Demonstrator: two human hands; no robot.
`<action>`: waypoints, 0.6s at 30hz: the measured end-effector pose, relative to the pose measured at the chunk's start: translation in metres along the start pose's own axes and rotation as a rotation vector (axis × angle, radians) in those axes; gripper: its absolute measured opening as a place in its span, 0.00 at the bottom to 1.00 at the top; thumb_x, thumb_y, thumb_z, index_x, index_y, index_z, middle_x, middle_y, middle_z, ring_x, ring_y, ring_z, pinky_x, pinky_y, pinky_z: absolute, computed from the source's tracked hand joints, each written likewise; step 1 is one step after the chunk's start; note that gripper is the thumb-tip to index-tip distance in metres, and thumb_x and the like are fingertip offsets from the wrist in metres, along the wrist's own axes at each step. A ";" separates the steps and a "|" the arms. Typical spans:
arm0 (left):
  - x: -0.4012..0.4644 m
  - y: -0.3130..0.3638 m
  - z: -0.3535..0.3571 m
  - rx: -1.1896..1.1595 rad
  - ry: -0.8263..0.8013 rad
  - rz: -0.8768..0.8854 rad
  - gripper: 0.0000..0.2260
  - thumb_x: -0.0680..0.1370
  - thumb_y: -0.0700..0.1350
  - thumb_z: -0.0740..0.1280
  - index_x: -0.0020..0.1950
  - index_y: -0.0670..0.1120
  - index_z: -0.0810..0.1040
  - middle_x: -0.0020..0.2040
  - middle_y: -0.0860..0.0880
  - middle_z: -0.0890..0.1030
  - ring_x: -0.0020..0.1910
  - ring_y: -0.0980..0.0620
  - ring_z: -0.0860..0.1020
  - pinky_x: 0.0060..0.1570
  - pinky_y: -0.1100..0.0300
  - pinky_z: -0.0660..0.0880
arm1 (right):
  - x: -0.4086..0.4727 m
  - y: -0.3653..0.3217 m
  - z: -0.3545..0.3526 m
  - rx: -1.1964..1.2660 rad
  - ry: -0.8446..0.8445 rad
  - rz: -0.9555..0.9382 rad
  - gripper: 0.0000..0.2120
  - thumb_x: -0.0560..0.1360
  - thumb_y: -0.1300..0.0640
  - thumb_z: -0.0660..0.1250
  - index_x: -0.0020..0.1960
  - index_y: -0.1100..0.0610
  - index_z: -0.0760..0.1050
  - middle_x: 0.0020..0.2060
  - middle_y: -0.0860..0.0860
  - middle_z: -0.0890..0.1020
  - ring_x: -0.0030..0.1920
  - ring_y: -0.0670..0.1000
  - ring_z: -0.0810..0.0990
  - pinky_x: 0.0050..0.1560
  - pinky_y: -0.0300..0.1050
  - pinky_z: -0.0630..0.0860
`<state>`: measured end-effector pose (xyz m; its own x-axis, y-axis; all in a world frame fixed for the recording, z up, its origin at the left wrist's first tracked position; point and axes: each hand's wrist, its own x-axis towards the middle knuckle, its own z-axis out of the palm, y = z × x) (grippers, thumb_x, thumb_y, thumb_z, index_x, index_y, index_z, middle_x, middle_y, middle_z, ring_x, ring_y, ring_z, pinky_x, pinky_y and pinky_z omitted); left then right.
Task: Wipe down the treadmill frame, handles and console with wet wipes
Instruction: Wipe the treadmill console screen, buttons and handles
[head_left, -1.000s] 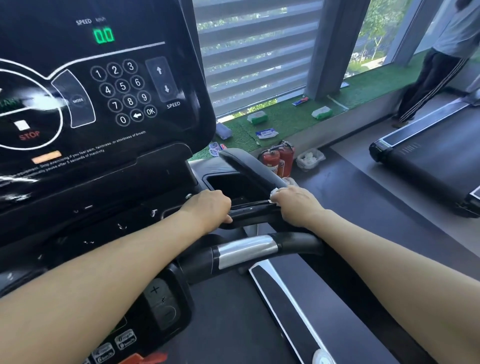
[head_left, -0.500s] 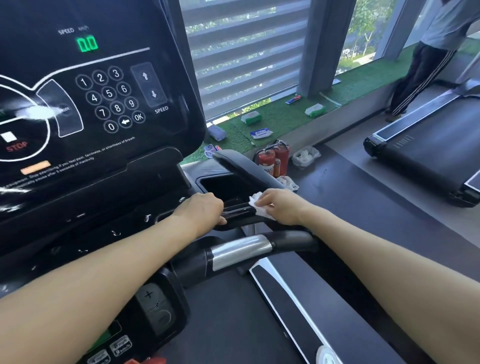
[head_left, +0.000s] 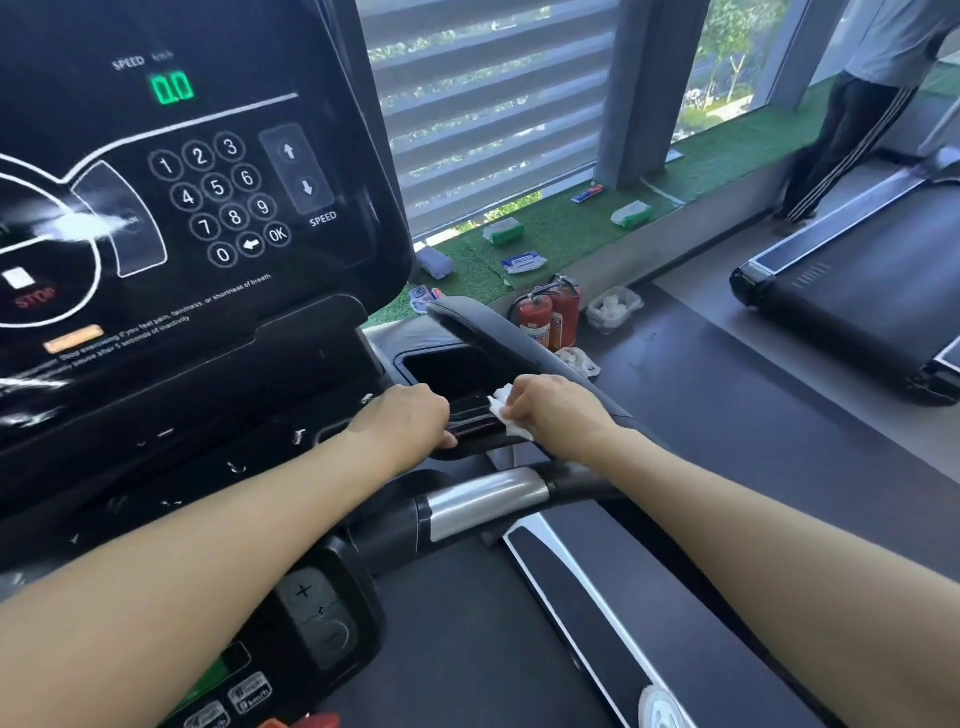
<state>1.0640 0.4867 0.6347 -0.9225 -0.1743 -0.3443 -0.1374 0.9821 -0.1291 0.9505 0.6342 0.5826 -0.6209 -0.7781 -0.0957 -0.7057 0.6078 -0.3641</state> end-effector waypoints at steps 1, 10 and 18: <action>0.000 0.001 0.000 -0.003 -0.001 0.001 0.16 0.80 0.53 0.62 0.45 0.41 0.78 0.46 0.43 0.79 0.49 0.41 0.78 0.43 0.55 0.71 | 0.002 -0.001 0.003 -0.023 0.005 -0.002 0.11 0.78 0.50 0.62 0.49 0.56 0.78 0.49 0.52 0.80 0.52 0.57 0.78 0.45 0.49 0.75; 0.000 0.002 -0.002 0.018 0.005 -0.007 0.17 0.79 0.54 0.62 0.46 0.41 0.79 0.45 0.43 0.79 0.48 0.42 0.78 0.42 0.56 0.70 | -0.004 -0.015 0.003 0.064 0.025 -0.001 0.15 0.78 0.46 0.61 0.51 0.56 0.79 0.50 0.51 0.81 0.53 0.55 0.78 0.48 0.49 0.75; -0.001 0.004 -0.003 0.026 -0.009 -0.023 0.15 0.80 0.52 0.62 0.45 0.41 0.77 0.41 0.45 0.75 0.47 0.42 0.78 0.41 0.56 0.69 | -0.001 -0.044 0.004 0.075 0.013 -0.025 0.11 0.76 0.51 0.65 0.51 0.57 0.78 0.51 0.55 0.80 0.52 0.59 0.78 0.44 0.46 0.70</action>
<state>1.0627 0.4908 0.6375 -0.9158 -0.1976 -0.3495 -0.1488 0.9756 -0.1616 0.9836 0.6074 0.5952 -0.6086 -0.7901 -0.0736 -0.6934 0.5746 -0.4348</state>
